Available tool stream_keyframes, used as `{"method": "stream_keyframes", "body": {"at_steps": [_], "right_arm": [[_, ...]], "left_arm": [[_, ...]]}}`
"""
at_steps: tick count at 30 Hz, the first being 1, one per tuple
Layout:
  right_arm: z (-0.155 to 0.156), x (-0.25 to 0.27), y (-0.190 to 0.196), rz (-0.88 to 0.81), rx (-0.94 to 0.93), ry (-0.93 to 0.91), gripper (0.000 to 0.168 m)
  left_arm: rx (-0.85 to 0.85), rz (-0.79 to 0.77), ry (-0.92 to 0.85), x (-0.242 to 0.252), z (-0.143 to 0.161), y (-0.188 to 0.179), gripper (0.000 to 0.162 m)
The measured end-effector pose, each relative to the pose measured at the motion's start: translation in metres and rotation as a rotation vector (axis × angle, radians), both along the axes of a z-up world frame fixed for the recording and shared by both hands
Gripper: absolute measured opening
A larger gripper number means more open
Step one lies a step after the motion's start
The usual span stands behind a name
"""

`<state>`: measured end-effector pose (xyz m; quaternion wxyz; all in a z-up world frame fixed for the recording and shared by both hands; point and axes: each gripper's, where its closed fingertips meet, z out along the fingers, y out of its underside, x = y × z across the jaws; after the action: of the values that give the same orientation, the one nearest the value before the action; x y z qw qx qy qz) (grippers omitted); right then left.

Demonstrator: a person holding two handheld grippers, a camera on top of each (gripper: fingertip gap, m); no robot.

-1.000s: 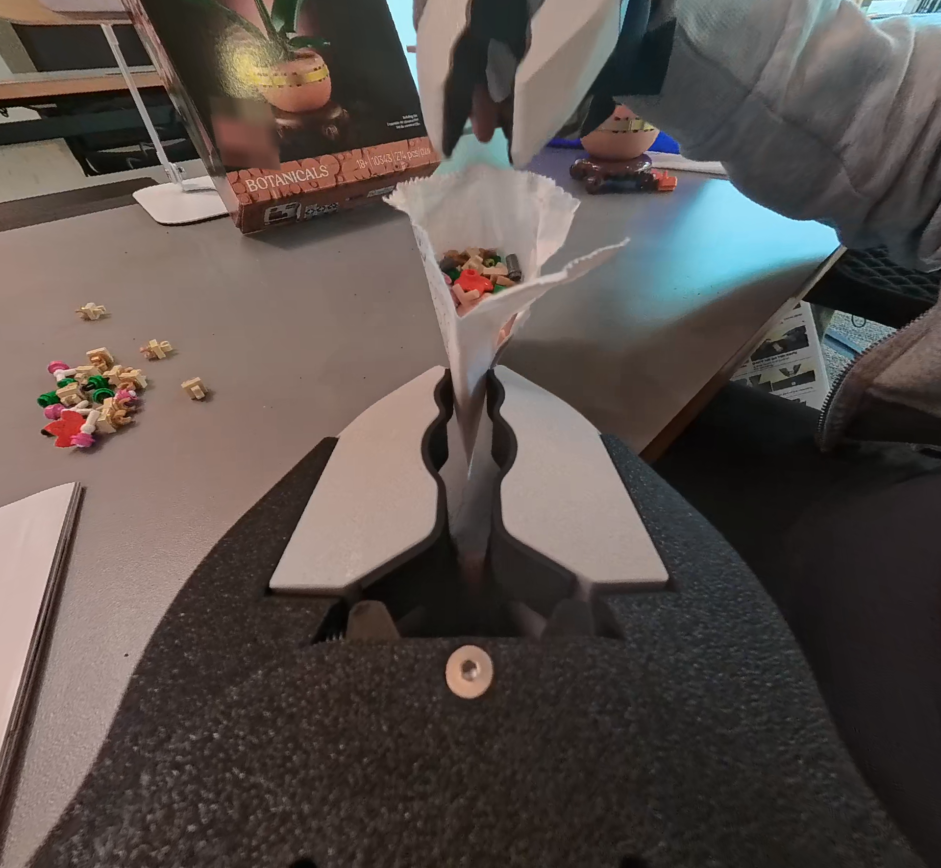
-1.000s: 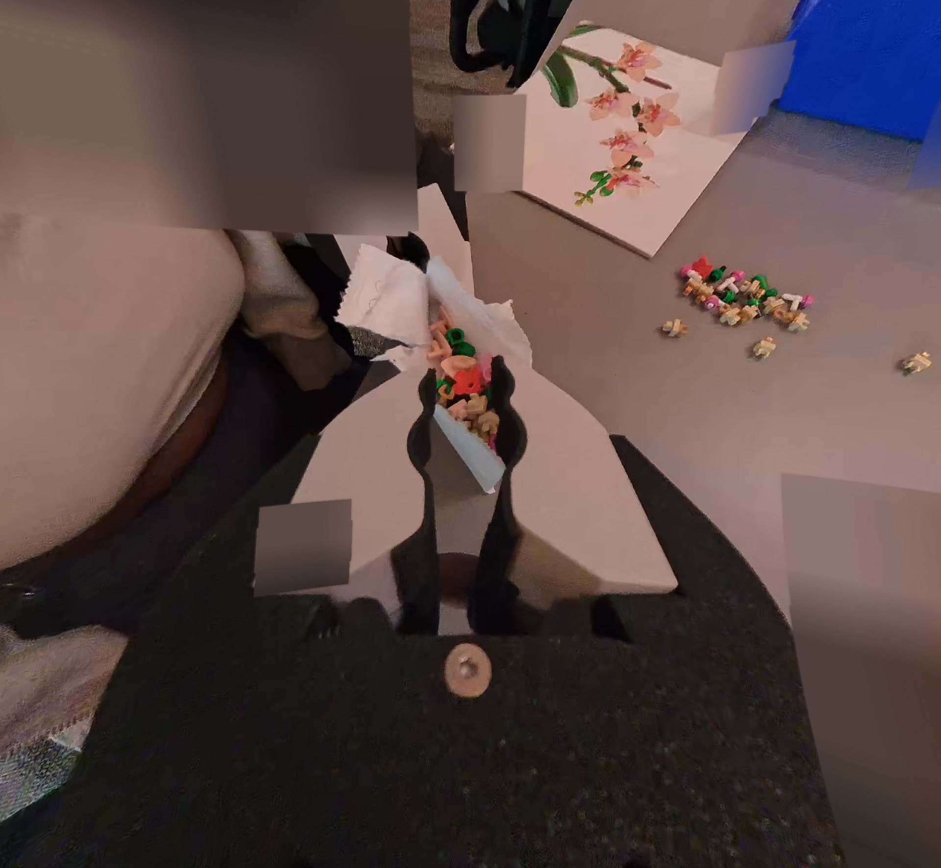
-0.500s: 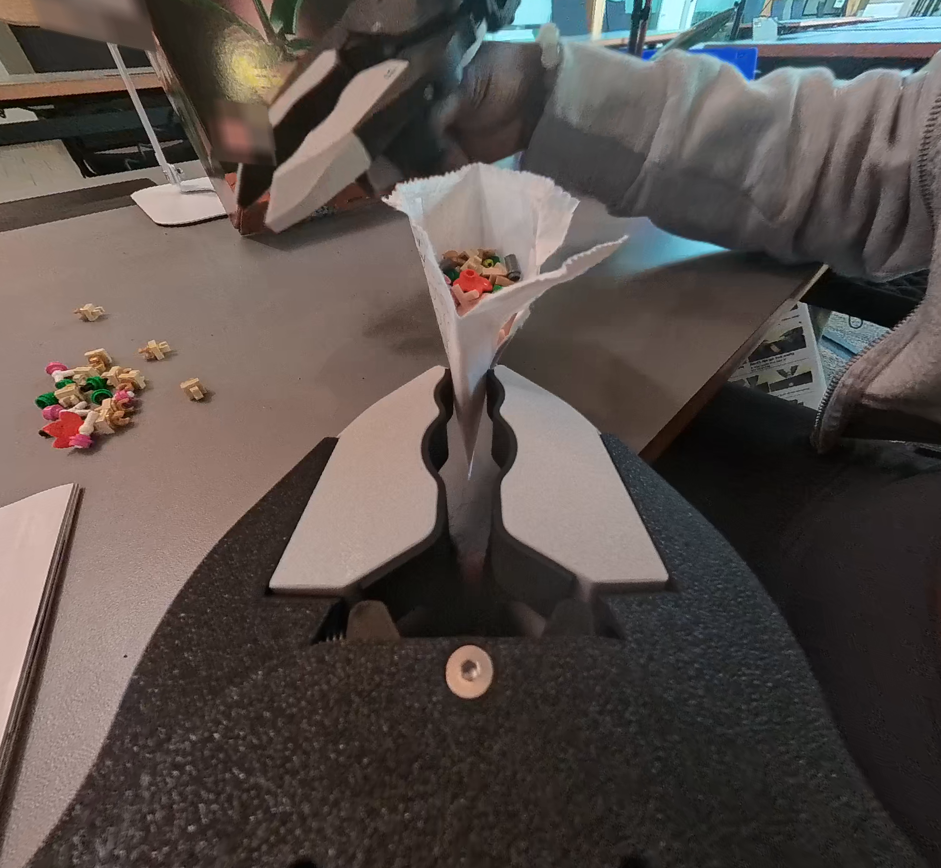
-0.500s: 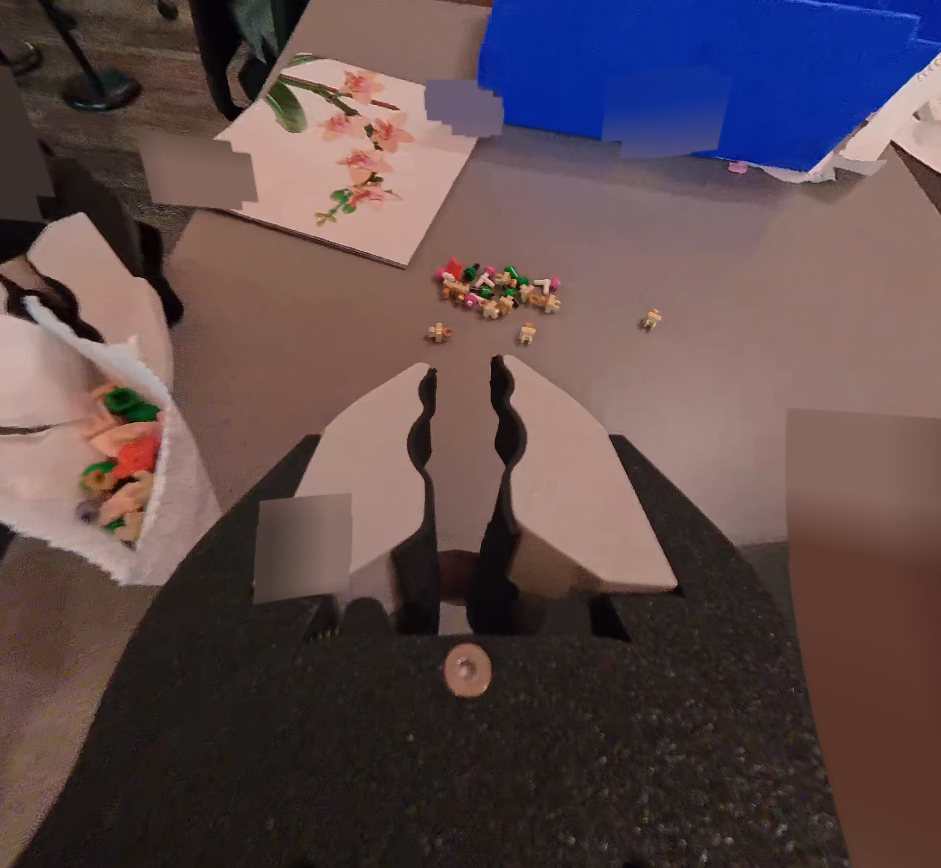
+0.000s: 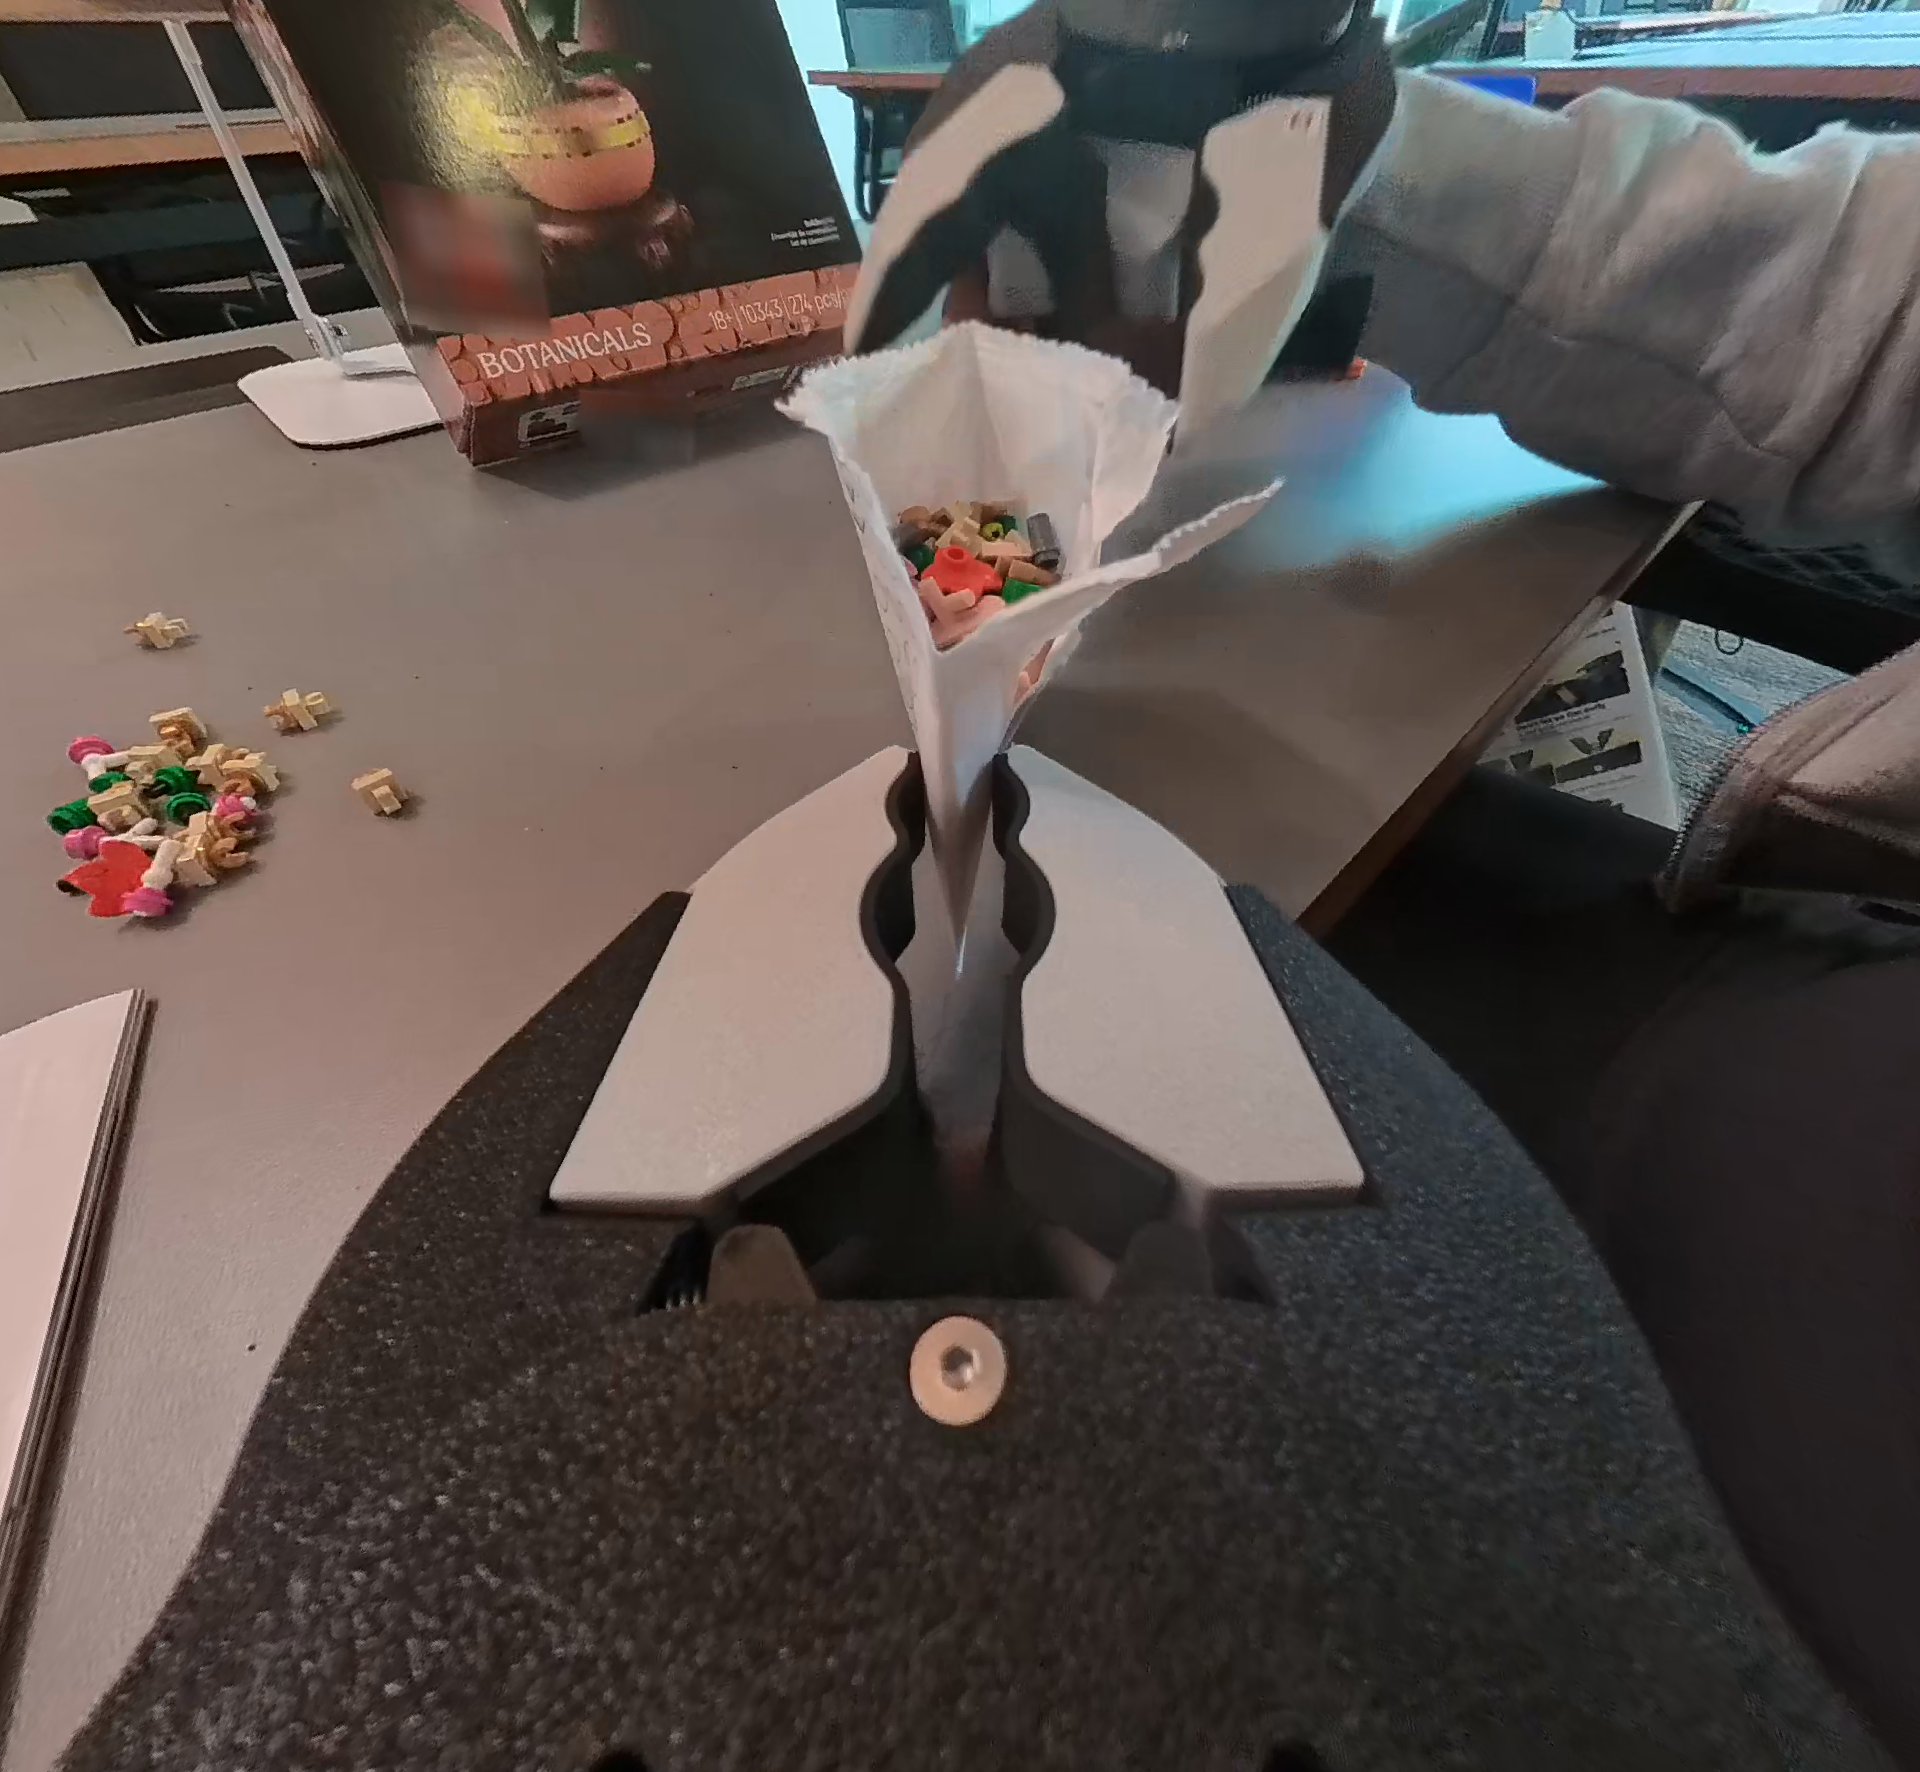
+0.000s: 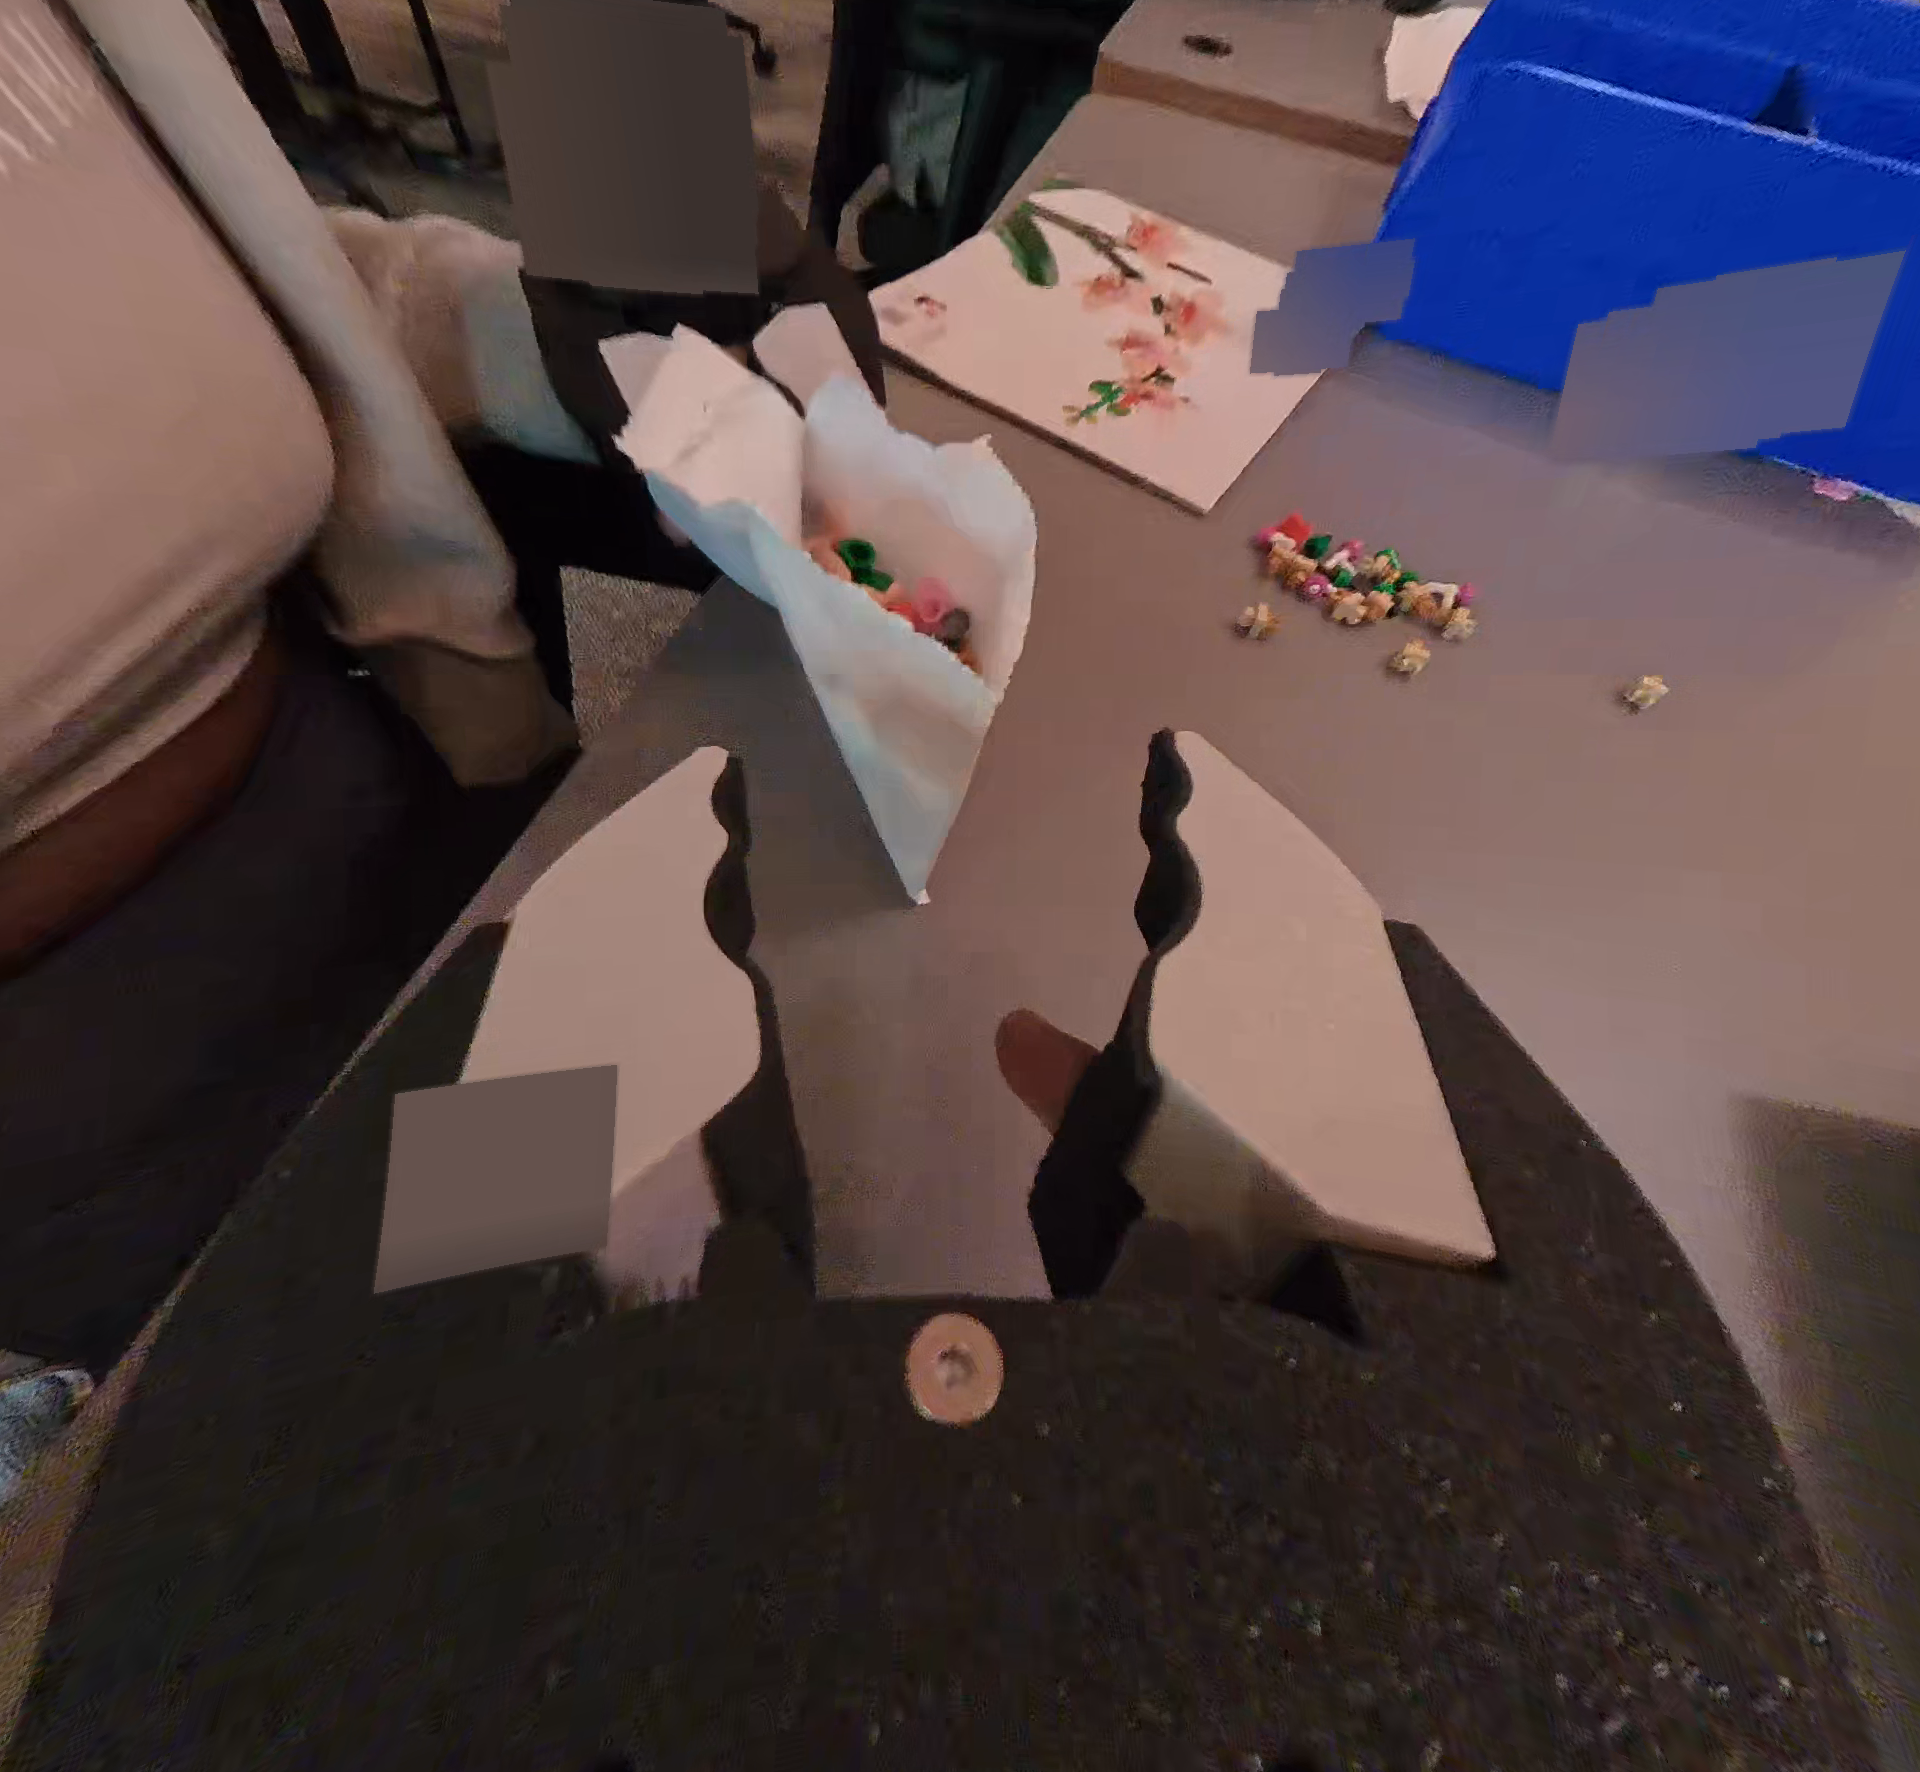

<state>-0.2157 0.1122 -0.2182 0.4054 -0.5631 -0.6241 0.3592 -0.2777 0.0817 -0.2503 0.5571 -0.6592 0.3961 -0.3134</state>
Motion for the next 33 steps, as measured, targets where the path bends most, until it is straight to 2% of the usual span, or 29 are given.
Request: {"method": "stream_keyframes", "body": {"at_steps": [5,6,7,10,13,16,18,20,22,26,28,29,31,33], "right_arm": [[-0.017,-0.025,0.000,0.084,-0.013,0.001,0.045],[-0.018,-0.027,0.000,0.104,-0.027,0.000,0.035],[-0.017,-0.030,-0.001,0.119,-0.047,0.012,0.025],[-0.012,-0.029,-0.002,0.106,-0.080,0.036,0.011],[-0.012,-0.027,-0.002,0.059,-0.029,0.055,0.007],[-0.018,-0.021,-0.004,0.010,-0.054,0.031,0.005],[-0.017,-0.018,-0.005,-0.011,-0.065,0.037,0.005],[-0.015,-0.015,-0.006,-0.027,-0.083,0.038,0.005],[-0.017,-0.014,-0.008,-0.037,-0.078,0.022,0.004],[-0.016,-0.012,-0.007,-0.071,-0.021,0.015,0.009],[-0.016,-0.014,-0.010,-0.054,-0.008,0.029,0.031],[-0.017,-0.015,-0.010,-0.054,0.001,0.026,0.029],[-0.017,-0.017,-0.006,-0.078,0.024,0.026,0.011],[-0.018,-0.018,-0.006,-0.087,-0.008,0.019,0.007]], "left_arm": [[-0.025,-0.019,-0.006,0.000,0.000,-0.003,0.011],[-0.038,-0.025,-0.013,0.000,0.000,-0.003,0.011],[-0.053,-0.027,-0.022,-0.001,0.001,-0.003,0.011],[-0.102,-0.017,-0.054,-0.003,0.003,0.001,0.017],[-0.126,-0.008,-0.061,-0.004,0.005,0.003,0.022],[-0.131,0.015,-0.059,-0.005,0.009,0.005,0.035],[-0.130,0.034,-0.069,-0.007,0.014,0.008,0.038],[-0.111,0.037,-0.081,-0.006,0.021,0.010,0.031],[-0.083,0.024,-0.075,-0.001,0.025,0.010,0.011],[-0.084,0.040,-0.047,0.003,0.020,0.012,0.002],[-0.104,0.050,-0.069,0.002,0.021,0.014,0.002],[-0.116,0.053,-0.080,0.001,0.021,0.015,0.002],[-0.132,0.053,-0.094,0.000,0.021,0.016,0.003],[-0.139,0.058,-0.101,-0.001,0.021,0.017,0.004]]}}
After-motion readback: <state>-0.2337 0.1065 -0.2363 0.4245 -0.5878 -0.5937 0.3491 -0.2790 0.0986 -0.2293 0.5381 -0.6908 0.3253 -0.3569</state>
